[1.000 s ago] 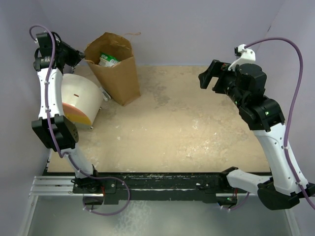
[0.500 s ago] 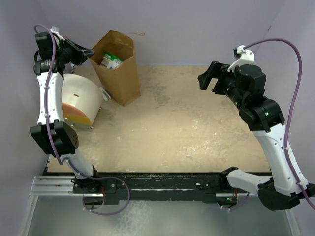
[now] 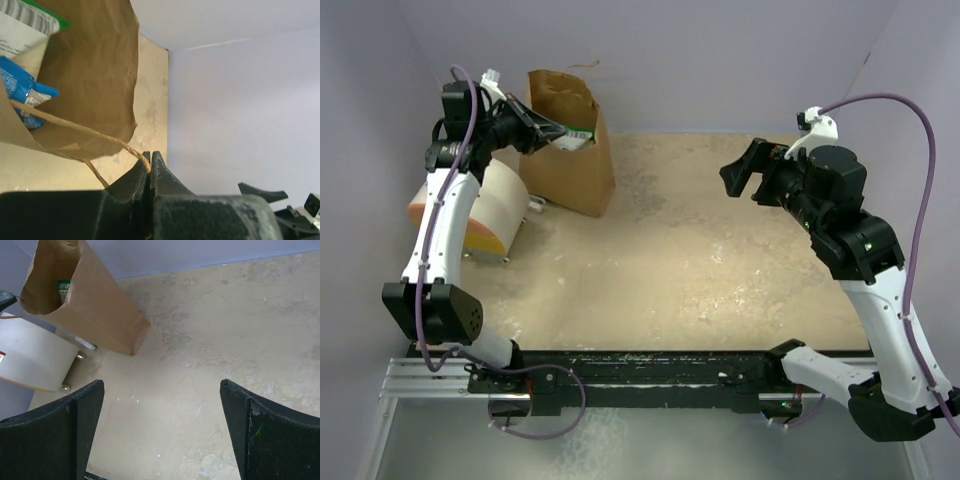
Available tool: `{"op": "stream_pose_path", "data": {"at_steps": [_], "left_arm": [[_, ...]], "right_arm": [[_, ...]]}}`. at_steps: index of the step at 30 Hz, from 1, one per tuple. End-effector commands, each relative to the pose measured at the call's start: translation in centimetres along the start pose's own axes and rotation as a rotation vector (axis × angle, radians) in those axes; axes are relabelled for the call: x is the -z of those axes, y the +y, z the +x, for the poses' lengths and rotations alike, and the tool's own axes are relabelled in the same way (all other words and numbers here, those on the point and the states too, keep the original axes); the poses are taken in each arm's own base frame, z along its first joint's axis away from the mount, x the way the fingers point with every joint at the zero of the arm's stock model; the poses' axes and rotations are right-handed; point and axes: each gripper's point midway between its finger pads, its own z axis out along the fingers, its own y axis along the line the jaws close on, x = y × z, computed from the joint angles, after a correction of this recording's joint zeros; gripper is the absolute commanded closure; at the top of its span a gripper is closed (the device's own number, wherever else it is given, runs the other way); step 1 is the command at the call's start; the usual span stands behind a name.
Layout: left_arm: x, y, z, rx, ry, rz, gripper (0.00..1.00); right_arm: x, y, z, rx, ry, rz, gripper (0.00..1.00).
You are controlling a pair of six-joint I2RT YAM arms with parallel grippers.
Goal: Take the snacks out of the paper bag
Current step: Move the paper bag to the center of the board.
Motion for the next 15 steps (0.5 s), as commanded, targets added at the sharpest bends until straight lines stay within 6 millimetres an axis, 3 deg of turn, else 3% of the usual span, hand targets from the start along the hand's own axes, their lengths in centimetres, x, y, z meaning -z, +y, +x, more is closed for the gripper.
{"op": "stream_pose_path", "data": {"at_steps": [1, 7, 15], "left_arm": [[3.1, -4.7, 2.7, -0.063, -0.004, 0.114, 1.00], [5.5, -4.9, 6.8, -0.058, 0.047, 0.106, 1.00], [8.8, -3.1, 10.9, -0.028, 0.104, 0.059, 1.00]], "right_arm": [[1.3, 0.5, -0.4, -0.013, -0.022, -0.038, 0.00], [1.8, 0.6, 1.0, -0.008, 0.019, -0.065, 0.00], [2.0, 0.8, 2.1, 0.013, 0.061, -0.090, 0.00]]}}
